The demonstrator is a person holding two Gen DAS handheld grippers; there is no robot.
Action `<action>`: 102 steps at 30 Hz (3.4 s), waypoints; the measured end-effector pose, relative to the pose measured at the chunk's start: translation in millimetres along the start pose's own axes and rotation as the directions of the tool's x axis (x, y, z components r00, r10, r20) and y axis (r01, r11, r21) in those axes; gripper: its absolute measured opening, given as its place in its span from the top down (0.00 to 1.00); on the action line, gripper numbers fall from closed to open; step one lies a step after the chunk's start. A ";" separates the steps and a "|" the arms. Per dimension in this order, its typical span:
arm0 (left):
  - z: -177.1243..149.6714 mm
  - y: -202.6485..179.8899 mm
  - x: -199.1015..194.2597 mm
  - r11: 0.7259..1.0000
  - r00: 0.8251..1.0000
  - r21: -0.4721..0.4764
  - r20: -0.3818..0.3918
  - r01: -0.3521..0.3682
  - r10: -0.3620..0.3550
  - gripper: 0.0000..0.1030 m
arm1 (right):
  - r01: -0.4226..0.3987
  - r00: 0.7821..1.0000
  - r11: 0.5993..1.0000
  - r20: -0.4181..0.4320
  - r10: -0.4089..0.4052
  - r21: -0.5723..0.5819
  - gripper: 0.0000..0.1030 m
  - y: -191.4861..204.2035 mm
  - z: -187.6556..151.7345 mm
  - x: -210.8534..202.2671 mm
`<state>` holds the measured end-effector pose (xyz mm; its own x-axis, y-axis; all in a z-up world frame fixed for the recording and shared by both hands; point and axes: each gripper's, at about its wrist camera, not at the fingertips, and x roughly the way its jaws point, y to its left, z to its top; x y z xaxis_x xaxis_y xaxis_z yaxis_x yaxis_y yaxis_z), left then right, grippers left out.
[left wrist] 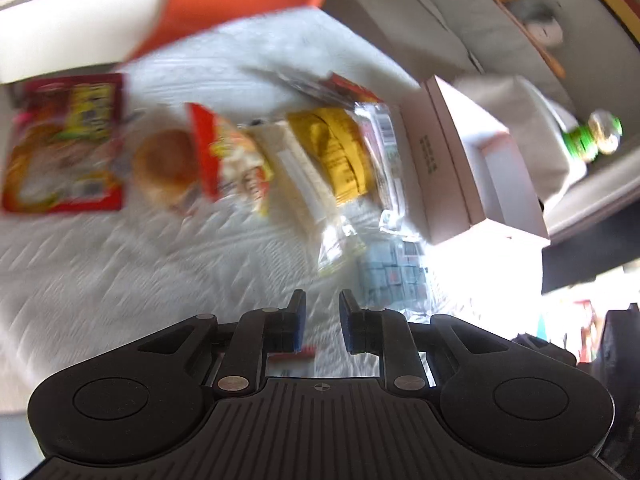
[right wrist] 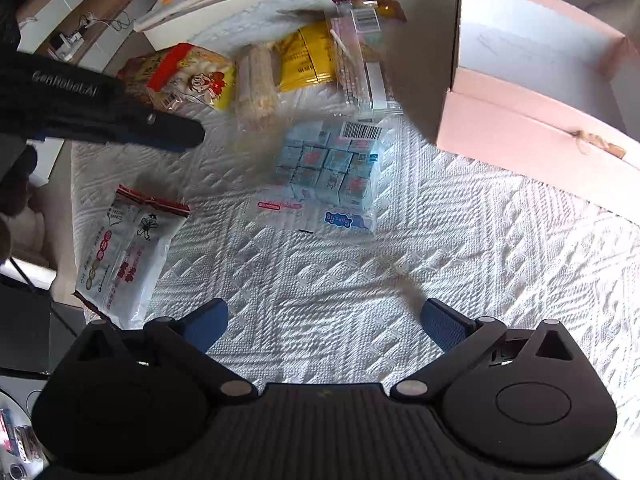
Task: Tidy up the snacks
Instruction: 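Reach down and grasp the white red-text snack bag with the left gripper, then carry the white bag toward the pink box while the right gripper grasps the blue candy pack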
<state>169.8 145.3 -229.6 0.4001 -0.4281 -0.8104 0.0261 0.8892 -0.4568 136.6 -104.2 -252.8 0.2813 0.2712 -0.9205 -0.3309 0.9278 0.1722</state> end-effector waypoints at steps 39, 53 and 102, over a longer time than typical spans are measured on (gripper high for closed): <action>-66.3 -37.7 27.1 0.901 0.907 0.162 -0.058 -0.403 0.416 0.07 | 0.041 0.999 0.946 0.012 -0.039 -0.321 0.00 12.7 -38.1 -7.0; -67.6 70.2 -110.4 0.933 0.950 -0.255 0.116 -0.255 0.291 0.21 | 0.018 0.977 0.962 0.209 0.041 -0.273 0.09 106.4 84.9 -30.8; -70.7 101.7 -82.0 0.970 0.996 -0.228 -0.019 -0.087 0.085 0.21 | 0.092 0.991 0.890 0.043 -0.123 0.447 0.12 95.5 102.5 57.1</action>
<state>74.9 259.4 -235.5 0.3830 -0.3539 -0.8533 -0.2185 0.8628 -0.4559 213.4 26.2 -253.0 0.3580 0.1654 -0.9189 0.1338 0.9650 0.2258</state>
